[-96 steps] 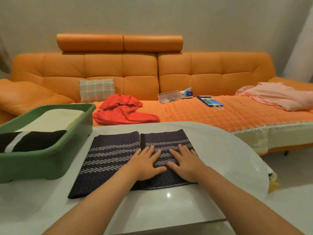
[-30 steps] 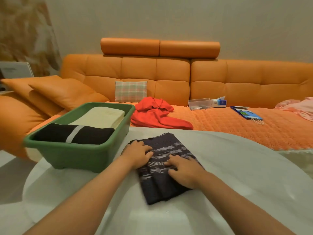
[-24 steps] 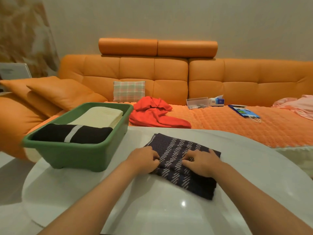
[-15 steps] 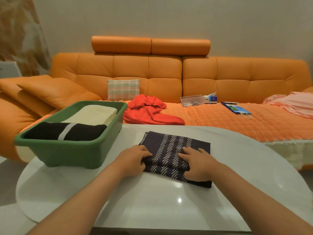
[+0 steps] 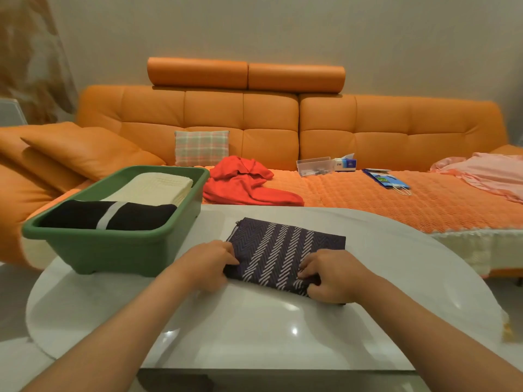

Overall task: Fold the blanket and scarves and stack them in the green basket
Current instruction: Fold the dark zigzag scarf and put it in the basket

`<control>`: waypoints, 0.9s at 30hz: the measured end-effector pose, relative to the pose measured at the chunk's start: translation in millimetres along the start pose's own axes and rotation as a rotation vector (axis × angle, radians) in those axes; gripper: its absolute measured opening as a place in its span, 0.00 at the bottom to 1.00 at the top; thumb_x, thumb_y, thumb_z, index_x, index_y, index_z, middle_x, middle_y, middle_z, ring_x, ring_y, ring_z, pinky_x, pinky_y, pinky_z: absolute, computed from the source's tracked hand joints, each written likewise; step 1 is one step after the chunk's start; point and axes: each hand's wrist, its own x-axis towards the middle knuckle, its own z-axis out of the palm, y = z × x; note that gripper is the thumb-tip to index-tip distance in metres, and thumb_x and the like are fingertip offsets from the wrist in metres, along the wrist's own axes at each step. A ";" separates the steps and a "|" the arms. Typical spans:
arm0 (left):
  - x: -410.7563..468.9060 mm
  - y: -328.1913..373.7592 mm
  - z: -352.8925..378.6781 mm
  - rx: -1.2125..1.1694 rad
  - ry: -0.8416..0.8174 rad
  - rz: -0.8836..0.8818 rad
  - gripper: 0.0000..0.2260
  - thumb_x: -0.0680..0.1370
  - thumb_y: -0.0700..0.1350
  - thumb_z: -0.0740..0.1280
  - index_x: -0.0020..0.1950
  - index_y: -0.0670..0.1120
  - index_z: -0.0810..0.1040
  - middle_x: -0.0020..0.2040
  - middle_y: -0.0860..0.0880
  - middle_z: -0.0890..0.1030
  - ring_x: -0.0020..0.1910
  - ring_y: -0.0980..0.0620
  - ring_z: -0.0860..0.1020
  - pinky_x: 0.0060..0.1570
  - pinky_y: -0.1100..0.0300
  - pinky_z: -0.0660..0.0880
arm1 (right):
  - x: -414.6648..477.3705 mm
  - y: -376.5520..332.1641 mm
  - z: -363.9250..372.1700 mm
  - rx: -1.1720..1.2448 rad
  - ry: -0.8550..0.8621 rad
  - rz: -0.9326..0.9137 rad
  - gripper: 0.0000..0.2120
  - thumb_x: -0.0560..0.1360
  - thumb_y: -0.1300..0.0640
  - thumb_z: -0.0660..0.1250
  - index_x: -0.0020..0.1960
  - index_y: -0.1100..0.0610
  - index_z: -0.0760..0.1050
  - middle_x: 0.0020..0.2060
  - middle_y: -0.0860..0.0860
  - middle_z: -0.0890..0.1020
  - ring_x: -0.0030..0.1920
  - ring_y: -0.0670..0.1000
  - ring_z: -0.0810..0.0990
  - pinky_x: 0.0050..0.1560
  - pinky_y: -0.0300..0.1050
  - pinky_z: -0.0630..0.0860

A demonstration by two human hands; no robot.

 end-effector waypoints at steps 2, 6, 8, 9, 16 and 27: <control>0.4 7.0 -4.6 0.023 0.029 -0.027 0.25 0.69 0.56 0.54 0.59 0.55 0.83 0.57 0.54 0.79 0.56 0.51 0.75 0.55 0.56 0.72 | 3.5 4.1 0.9 0.097 -0.029 0.054 0.24 0.70 0.37 0.55 0.47 0.50 0.84 0.51 0.44 0.82 0.50 0.46 0.80 0.46 0.49 0.79; 12.4 26.5 0.8 -0.055 0.217 -0.046 0.29 0.73 0.61 0.46 0.60 0.54 0.81 0.57 0.53 0.79 0.57 0.49 0.76 0.55 0.53 0.72 | 12.1 11.4 10.5 0.198 0.051 0.172 0.25 0.76 0.38 0.55 0.43 0.56 0.81 0.47 0.49 0.83 0.45 0.49 0.79 0.47 0.54 0.78; 19.0 45.9 10.9 -0.192 0.128 -0.030 0.28 0.76 0.65 0.51 0.72 0.57 0.72 0.70 0.53 0.73 0.68 0.49 0.70 0.66 0.51 0.67 | 15.9 14.1 16.7 0.109 0.091 0.154 0.15 0.78 0.44 0.60 0.54 0.49 0.83 0.60 0.47 0.79 0.59 0.49 0.76 0.61 0.53 0.74; 21.6 56.1 16.3 -0.230 0.034 -0.011 0.30 0.76 0.68 0.55 0.76 0.59 0.65 0.75 0.53 0.66 0.74 0.50 0.63 0.72 0.48 0.61 | 17.8 16.0 19.2 0.080 0.090 0.161 0.16 0.78 0.45 0.61 0.63 0.45 0.79 0.68 0.48 0.74 0.68 0.50 0.70 0.68 0.53 0.68; 32.7 70.9 29.5 -0.121 -0.166 0.066 0.29 0.79 0.67 0.54 0.78 0.67 0.46 0.81 0.55 0.45 0.79 0.49 0.41 0.77 0.42 0.42 | 28.8 46.7 34.5 0.111 -0.115 0.294 0.32 0.78 0.33 0.53 0.80 0.38 0.50 0.81 0.51 0.47 0.80 0.52 0.42 0.78 0.60 0.41; 40.1 21.2 8.4 0.069 -0.111 0.065 0.32 0.79 0.36 0.56 0.77 0.64 0.59 0.80 0.58 0.56 0.78 0.53 0.57 0.68 0.55 0.66 | 38.0 56.2 23.9 -0.015 0.001 0.312 0.26 0.77 0.31 0.52 0.72 0.38 0.66 0.64 0.52 0.72 0.65 0.54 0.69 0.61 0.52 0.67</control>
